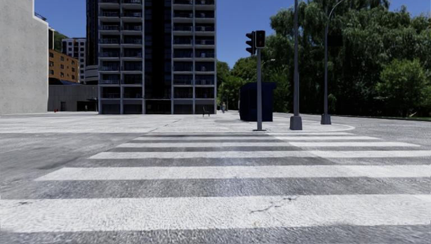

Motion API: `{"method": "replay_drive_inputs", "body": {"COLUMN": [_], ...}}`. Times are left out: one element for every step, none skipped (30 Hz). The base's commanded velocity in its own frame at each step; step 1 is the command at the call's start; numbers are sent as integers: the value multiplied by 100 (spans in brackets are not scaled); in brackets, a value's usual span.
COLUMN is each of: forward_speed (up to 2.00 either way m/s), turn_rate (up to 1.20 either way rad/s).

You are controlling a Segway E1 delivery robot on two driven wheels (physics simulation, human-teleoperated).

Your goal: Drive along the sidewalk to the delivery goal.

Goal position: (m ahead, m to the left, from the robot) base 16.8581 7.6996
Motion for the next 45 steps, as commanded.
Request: {"method": "replay_drive_inputs", "body": {"forward_speed": [135,134,133,133,133,133,132,132,132,132,132,132,132,132,132,132,132,132,132,132,132,132,132,132,132,132,132,200,200,200,200,200,200,200,200,200,200,200,200,200,200,200,200,200,200], "turn_rate": [6,3,0,0,0,0,0,0,0,0,0,0,0,0,0,0,0,0,0,0,0,0,0,0,0,0,0,0,0,0,0,0,0,0,0,0,0,0,0,0,0,0,0,0,0]}}
